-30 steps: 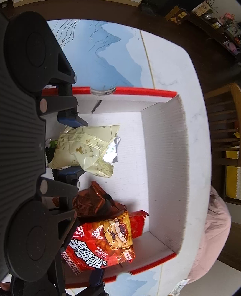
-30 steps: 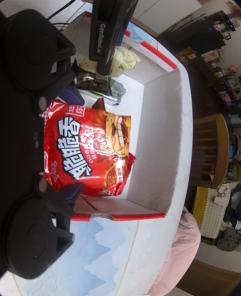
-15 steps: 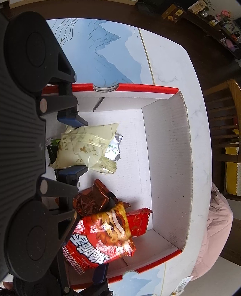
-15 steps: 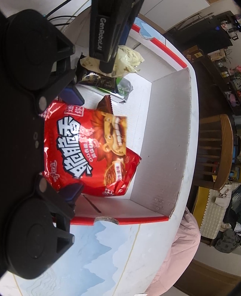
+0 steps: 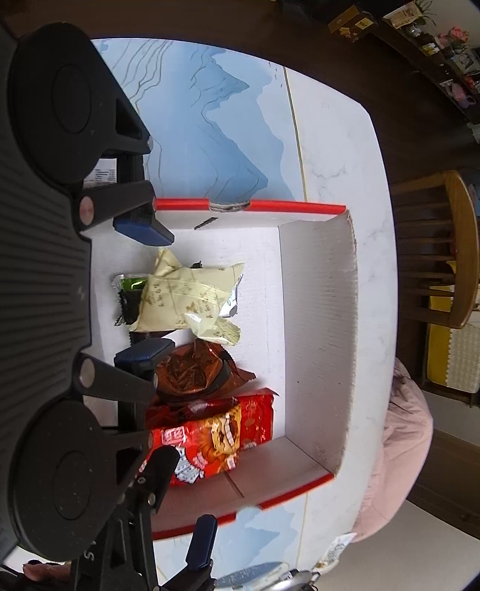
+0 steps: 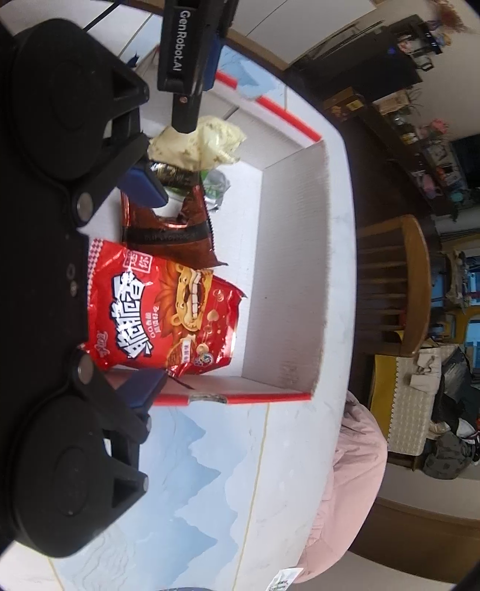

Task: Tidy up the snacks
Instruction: 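Open left tool to drop the cream bag while right tool releases the chip bag in the box, then move left tool toward the blue wrapped candy while right tool approaches the yellow cartoon packet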

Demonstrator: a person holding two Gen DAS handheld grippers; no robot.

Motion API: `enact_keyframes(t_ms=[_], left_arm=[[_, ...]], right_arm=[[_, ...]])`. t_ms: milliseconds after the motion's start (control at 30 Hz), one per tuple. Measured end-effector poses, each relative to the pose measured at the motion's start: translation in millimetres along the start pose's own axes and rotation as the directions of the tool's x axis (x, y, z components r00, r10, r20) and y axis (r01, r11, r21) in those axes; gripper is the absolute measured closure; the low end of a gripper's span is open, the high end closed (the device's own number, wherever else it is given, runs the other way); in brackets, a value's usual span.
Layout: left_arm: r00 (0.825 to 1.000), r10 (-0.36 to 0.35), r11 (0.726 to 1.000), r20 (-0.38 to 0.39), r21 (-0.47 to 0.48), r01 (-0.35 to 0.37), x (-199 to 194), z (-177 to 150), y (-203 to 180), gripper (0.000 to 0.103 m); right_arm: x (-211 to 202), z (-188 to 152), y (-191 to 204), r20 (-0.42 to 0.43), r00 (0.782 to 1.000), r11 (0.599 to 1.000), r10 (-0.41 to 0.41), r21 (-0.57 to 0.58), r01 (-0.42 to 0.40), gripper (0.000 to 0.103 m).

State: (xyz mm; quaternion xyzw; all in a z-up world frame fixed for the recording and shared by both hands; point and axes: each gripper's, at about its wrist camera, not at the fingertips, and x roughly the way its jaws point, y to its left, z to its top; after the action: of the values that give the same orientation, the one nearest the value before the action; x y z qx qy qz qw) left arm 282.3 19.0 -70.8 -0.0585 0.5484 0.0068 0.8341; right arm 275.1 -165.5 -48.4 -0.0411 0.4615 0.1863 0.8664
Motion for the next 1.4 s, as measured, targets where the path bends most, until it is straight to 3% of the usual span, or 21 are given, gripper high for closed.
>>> enact_keyframes(t_ms=[533,633,967,1133,1400], left_arm=[[0.991,-0.062,0.998,0.115,0.025,0.06,-74.2,-44.5,8.0,0.048],[0.987,-0.066,0.998,0.143,0.017,0.065,-87.8,-55.3,14.5,0.041],[0.98,-0.077,0.995,0.184,-0.047,0.087,-112.1,-89.0,35.4,0.036],[0.979,-0.041,0.995,0.201,-0.084,0.059,-116.3,-108.6,44.6,0.03],[0.989,-0.031,0.975,0.144,-0.215,0.062,-100.3,-140.1,73.0,0.023]], right_arm=[[-76.9,-23.1,5.2,0.129,0.988,0.995,0.09,0.034,-0.095,0.005],[-88.5,-31.4,6.6,0.146,0.985,0.995,0.094,0.027,-0.099,0.005],[-108.4,-63.9,6.8,0.178,0.978,0.991,0.108,0.063,-0.121,0.001],[-109.6,-78.1,6.0,0.18,0.979,0.99,0.093,0.088,-0.111,0.0],[-98.9,-106.7,-0.3,0.165,0.982,0.977,0.09,0.177,-0.119,0.0]])
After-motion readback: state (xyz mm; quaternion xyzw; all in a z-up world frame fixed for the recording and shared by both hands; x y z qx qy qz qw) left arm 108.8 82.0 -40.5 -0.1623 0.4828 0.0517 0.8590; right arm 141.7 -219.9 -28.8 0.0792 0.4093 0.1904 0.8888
